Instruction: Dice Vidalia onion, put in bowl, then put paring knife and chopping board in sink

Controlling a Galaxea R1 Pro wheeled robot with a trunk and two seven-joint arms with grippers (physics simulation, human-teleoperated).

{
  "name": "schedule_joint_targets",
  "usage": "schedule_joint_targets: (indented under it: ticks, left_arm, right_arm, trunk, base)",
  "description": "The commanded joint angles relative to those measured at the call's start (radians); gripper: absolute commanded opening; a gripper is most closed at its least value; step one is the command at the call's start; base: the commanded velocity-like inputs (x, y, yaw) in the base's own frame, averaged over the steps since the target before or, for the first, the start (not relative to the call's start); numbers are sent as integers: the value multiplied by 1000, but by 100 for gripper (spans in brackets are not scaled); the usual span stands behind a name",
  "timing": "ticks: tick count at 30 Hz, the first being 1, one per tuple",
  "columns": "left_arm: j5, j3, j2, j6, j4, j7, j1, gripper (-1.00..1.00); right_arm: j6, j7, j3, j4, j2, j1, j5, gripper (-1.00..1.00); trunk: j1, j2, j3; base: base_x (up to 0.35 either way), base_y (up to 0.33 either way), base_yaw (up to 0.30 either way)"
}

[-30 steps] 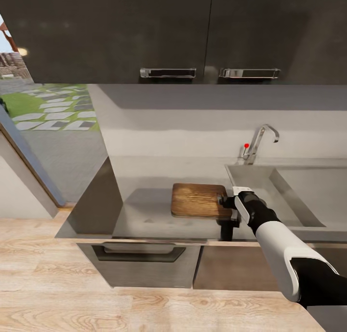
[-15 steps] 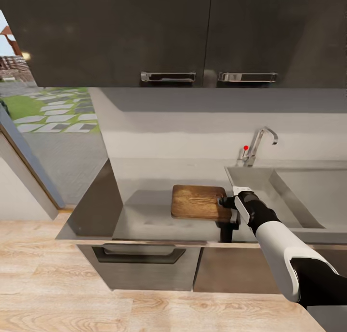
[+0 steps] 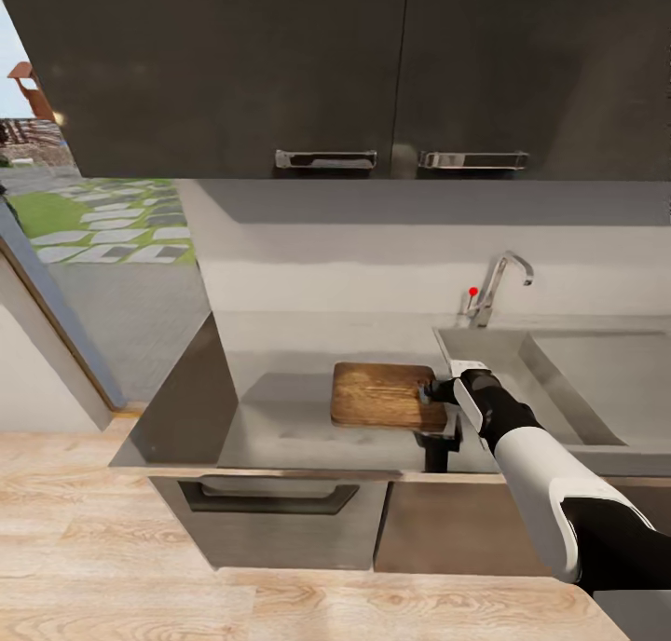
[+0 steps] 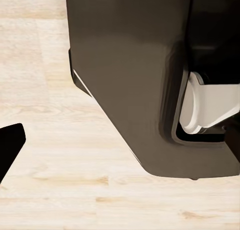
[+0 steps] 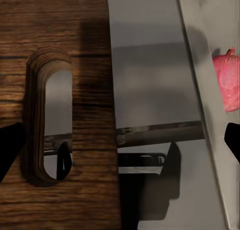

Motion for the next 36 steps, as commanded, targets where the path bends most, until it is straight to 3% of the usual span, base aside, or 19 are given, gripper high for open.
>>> schedule_joint_targets:
  ticks: [1,16,21,23,27,36]
  left_arm:
    - [1,0,0,-2,-1,0,0,100]
    - [1,1,-1,-33,-23,0,0,100]
    - [1,1,-8,-39,-53,0,0,100]
    - [1,1,-10,-40,-60,0,0,100]
    - [1,1,-19,-40,-66,0,0,100]
    - [1,1,-21,-79,-67,0,0,100]
  right_arm:
    - [4,-4,-2,-1,1,0,-4,100]
    - [-1,3,0,-3,0,0,-5,100]
    - [-11,5,22,-4,0,0,-6,100]
    - [-30,10,39,-4,1,0,-6,100]
    - [-141,45,67,-4,1,0,-6,100]
    - [-279,160,75,-4,1,6,-4,100]
  trunk:
    - [1,-2,0]
    - [1,-2,24]
    - [1,-2,32]
    - [1,-2,35]
    - [1,-2,41]
    - [1,-2,56]
  base:
    - [0,0,0]
    - [0,0,0]
    - [0,0,0]
    - [0,0,0]
    - [0,0,0]
    - [0,0,0]
